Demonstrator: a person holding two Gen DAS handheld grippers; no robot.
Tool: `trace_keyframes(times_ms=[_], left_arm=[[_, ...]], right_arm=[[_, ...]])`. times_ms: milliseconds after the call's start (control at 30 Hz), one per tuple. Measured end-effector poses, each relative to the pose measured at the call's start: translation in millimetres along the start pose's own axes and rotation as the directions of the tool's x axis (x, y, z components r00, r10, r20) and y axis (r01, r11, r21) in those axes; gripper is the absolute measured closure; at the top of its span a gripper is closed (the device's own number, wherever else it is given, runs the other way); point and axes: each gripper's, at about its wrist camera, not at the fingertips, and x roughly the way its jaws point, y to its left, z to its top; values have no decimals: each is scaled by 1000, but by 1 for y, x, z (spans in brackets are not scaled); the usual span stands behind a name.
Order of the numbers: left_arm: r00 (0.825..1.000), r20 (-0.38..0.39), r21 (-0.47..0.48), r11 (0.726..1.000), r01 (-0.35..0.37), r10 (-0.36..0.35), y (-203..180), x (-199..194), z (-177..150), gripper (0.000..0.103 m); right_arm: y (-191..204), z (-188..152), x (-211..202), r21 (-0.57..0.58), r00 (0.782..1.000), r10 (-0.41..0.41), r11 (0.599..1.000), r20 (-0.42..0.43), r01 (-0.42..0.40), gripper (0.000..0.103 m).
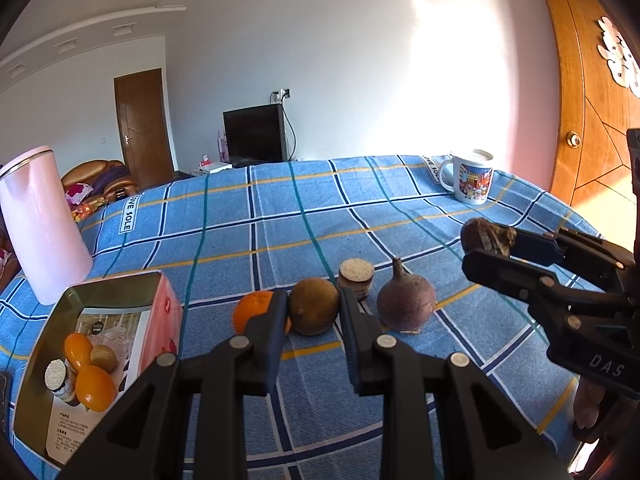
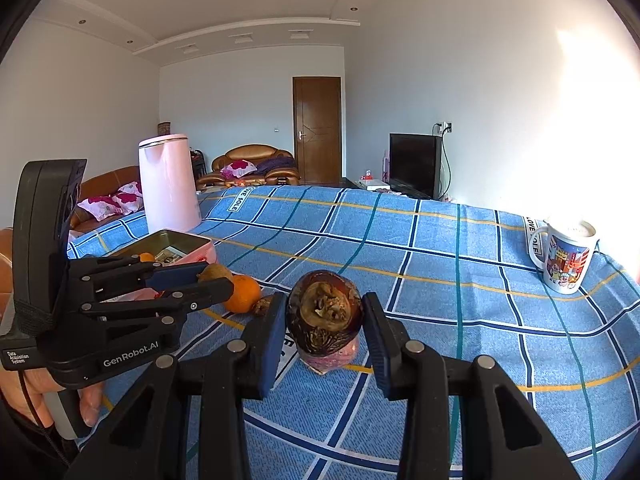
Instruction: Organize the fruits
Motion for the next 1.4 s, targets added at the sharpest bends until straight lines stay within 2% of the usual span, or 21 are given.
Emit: trace_keyframes(times_ms=[767,1233,1400], left_arm=[[993,114,3,999,-34,34,1,-24,-2,76],[986,159,10,999,-45,43,-1,-34,-4,75],[988,145,-2,998,-58,57,10,-39,-6,75]], right_arm=[[3,-2,-14,-18,998,-8,1000,69,10,63],[8,-3,-16,-36,996,-38,999,78,40,63],[16,-1,-7,-63,998,-35,997,44,38,63]])
